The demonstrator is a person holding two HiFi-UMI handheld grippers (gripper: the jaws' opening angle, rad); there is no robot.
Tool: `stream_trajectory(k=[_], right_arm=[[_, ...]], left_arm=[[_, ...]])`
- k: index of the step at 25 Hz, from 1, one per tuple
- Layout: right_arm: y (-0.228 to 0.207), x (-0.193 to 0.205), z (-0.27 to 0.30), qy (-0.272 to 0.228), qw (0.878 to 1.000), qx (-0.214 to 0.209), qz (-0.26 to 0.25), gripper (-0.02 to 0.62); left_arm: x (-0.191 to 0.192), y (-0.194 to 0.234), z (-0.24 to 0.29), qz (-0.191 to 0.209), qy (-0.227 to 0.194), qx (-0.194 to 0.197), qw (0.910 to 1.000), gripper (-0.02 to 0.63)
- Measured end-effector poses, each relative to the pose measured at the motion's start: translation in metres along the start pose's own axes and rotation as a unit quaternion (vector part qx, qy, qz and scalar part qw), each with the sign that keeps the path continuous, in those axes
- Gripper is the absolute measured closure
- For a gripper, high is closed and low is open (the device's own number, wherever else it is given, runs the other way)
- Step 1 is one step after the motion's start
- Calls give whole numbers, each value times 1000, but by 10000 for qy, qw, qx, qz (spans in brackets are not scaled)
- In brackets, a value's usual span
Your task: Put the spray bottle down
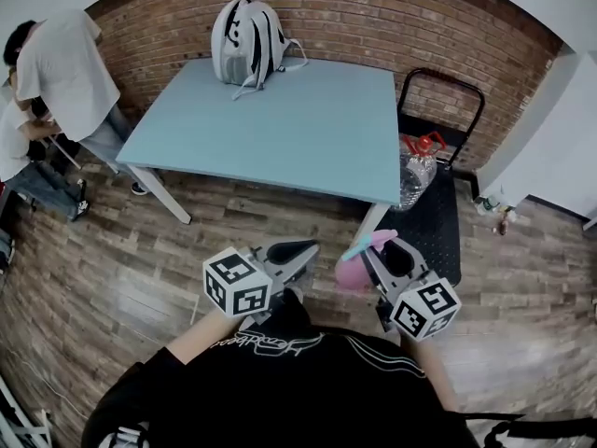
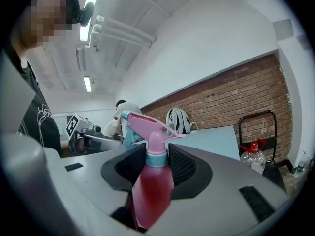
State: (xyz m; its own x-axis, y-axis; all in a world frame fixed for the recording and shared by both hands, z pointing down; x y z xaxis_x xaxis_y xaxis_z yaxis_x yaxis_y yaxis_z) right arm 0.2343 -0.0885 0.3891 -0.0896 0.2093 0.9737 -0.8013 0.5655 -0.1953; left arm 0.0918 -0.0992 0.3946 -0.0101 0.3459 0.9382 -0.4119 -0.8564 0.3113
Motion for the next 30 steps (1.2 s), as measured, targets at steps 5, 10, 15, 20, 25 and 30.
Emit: stream_trajectory(k=[5,10,15,20,25,30], right_arm=[[-15,-8,21,56,9999,-35,-152,457],[-42,-14,52,162,9997,44,-166,457],[-79,-15,98,307,9994,134,-49,457],[-115,-20,153,465,9987,183,43,457],[-149,-29,202,550,9981,250,87,457],[-188,-35,246,674,9969,413,43,457]], left_arm=[[-12,24,20,-189,-73,270,9994,598],[-27,63,45,-258,-7,414,9988,598],[-38,115,72,-379,49,466,9982,598],[-50,175,99,-474,235,449,9976,600],[-66,226,120,-583,316,510,9965,598],[-79,271,139,-639,434,525,9956,600]])
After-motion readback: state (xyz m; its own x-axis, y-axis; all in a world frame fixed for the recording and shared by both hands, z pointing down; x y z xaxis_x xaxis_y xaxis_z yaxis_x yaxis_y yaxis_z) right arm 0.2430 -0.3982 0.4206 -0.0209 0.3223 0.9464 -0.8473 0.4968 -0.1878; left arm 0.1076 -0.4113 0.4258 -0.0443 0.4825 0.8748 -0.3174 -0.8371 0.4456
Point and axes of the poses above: the fingertips, and each gripper's own axes: z forward along the fingers, y to its left, x out of its underside, the point moved 3 cm from there along -z, backward along the fingers, and after that the axes turned 1 degree about z, right-handed, at the moved point
